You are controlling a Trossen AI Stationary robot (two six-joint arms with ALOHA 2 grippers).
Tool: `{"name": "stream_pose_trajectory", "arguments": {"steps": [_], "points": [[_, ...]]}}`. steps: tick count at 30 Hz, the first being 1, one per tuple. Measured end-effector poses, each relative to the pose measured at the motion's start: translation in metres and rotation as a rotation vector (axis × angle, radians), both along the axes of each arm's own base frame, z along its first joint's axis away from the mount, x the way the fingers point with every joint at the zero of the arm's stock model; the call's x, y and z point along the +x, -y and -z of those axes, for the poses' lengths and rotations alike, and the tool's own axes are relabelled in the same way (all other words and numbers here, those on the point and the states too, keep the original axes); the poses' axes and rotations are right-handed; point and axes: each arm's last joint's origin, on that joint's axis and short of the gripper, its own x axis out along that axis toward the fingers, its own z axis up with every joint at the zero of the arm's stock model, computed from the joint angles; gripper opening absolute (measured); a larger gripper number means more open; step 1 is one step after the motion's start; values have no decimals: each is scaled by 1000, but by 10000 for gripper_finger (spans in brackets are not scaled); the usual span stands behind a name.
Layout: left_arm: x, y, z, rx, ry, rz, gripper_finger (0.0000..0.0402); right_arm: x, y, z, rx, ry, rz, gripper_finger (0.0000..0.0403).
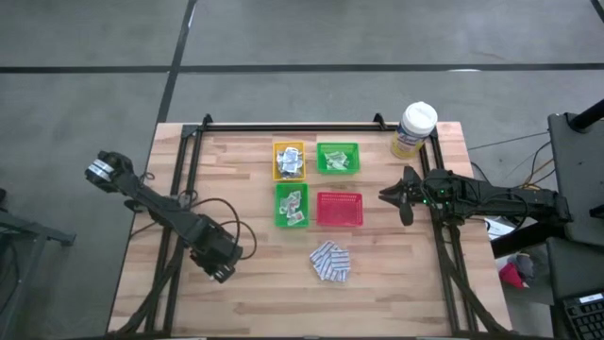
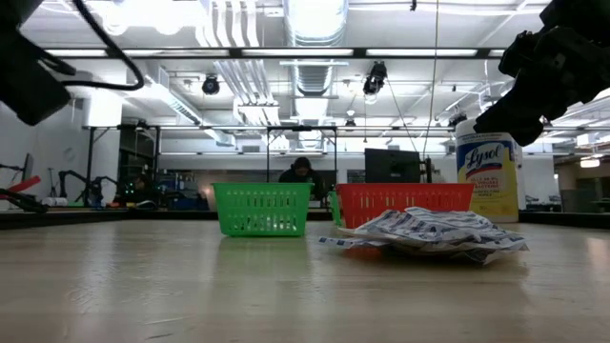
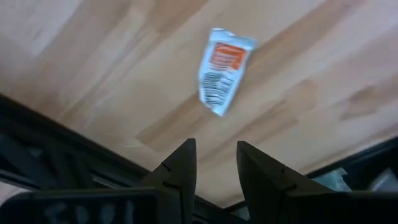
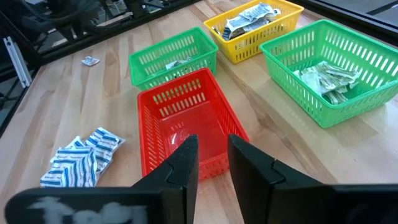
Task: Pick & Place First Aid Supplies
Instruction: Put the orange ointment pack into the bottom green bin
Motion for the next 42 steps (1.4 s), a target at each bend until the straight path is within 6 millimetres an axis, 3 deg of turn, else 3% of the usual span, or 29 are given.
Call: {"name": "stream_pose_trajectory", "arguments": {"steps": [11,20,42], "points": [[-6,-1,20,-6,-3,-36,108,0,0,0,2,0,0,68],[-12,-4,36,11,-44,-63,108,0,0,0,1,1,0,80],[-9,-2,43,4,-32,-97,108,0,0,0,-2,0,-1,72]]}}
